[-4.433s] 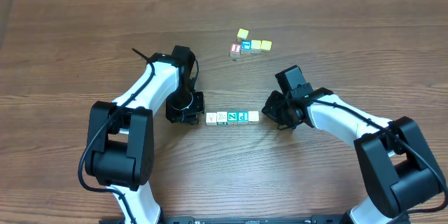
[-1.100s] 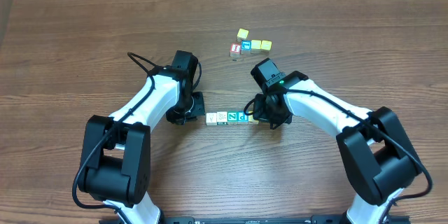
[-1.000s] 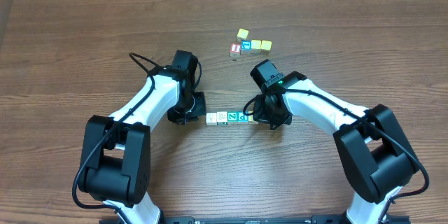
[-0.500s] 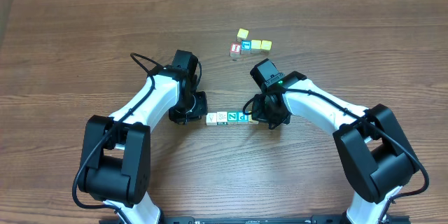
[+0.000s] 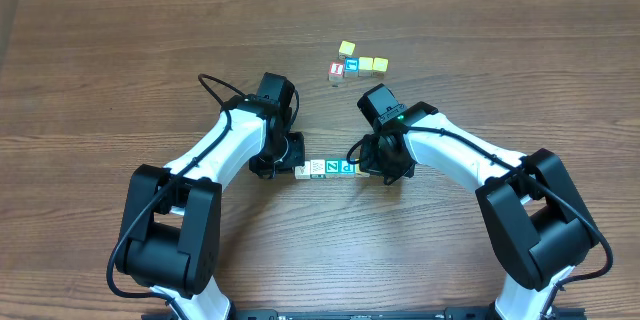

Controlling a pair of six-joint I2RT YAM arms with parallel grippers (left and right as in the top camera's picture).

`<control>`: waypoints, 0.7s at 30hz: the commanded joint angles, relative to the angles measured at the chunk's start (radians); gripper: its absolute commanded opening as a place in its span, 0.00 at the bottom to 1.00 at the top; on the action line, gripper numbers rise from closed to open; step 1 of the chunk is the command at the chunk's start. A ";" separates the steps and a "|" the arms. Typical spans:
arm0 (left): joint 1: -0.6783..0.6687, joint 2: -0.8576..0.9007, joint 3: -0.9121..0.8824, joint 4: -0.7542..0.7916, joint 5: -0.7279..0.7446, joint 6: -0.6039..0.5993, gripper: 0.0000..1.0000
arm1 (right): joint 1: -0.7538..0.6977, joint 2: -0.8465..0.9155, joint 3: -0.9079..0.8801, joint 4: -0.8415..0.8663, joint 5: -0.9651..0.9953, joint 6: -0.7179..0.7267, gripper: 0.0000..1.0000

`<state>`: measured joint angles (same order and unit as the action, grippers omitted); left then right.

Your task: Flip 5 blocks

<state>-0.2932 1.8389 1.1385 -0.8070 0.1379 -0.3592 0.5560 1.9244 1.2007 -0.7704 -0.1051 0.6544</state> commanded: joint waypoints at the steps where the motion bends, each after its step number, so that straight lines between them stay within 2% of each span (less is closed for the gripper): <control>1: -0.003 -0.013 -0.006 -0.004 -0.015 0.023 0.04 | 0.001 0.005 0.016 0.005 -0.006 -0.001 0.04; 21: -0.003 -0.013 -0.007 0.016 -0.015 0.023 0.04 | 0.001 0.005 0.016 0.006 -0.066 0.000 0.04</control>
<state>-0.2932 1.8389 1.1385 -0.7979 0.1341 -0.3592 0.5560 1.9244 1.2007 -0.7708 -0.1551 0.6540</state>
